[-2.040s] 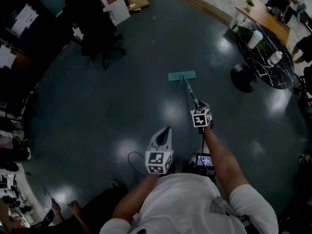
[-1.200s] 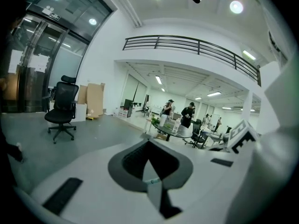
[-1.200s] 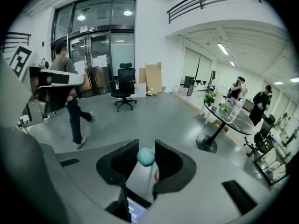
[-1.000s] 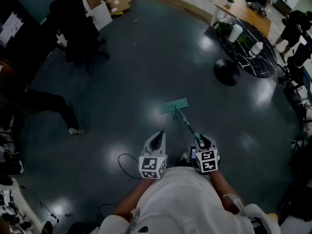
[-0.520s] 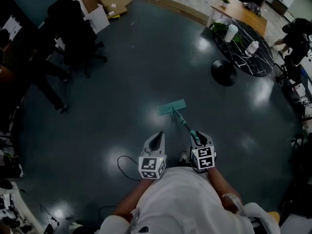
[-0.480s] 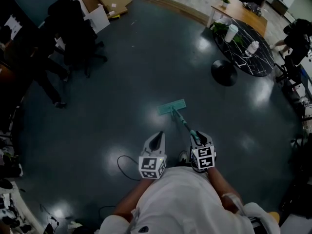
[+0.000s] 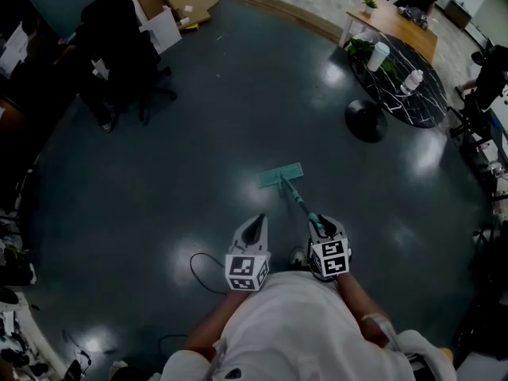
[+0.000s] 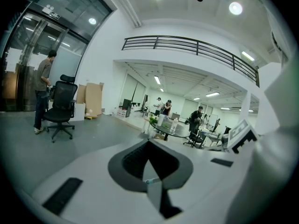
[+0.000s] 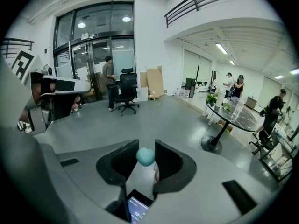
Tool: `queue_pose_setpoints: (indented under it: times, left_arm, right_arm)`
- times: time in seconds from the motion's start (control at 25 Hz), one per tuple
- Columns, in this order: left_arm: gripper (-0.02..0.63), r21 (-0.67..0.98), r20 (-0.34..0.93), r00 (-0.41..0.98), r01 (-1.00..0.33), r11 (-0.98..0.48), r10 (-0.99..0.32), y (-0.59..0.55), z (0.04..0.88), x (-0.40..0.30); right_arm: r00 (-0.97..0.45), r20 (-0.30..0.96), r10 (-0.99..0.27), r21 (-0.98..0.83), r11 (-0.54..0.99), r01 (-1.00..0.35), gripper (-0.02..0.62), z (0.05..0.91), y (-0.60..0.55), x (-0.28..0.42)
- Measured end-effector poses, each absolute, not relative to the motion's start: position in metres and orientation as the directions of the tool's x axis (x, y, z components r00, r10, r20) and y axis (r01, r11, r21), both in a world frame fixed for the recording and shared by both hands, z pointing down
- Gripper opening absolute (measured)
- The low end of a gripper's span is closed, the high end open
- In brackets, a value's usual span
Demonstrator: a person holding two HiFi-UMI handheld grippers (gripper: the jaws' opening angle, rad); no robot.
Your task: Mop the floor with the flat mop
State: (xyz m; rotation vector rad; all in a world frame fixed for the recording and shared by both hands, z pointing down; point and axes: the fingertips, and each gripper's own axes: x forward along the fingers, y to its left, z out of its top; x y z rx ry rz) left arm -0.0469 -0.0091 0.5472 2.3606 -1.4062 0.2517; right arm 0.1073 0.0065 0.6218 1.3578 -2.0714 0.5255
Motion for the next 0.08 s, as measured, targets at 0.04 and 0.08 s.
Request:
queue_pose_setpoints:
  times: [0.04, 0.08]
  left_arm:
    - [0.005, 0.229, 0.341, 0.483, -0.875, -0.426, -0.807, -0.0086, 0.547, -0.0471]
    - [0.005, 0.229, 0.341, 0.482, -0.875, -0.426, -0.807, -0.0082, 0.5467, -0.0472]
  right_arm:
    - [-0.297, 0.671, -0.679, -0.002, 0.399, -0.917, 0.11, 0.6216, 0.0068, 0.1074]
    - [-0.298, 0.671, -0.679, -0.003, 0.399, -0.917, 0.11, 0.6213, 0.0072, 0.1076]
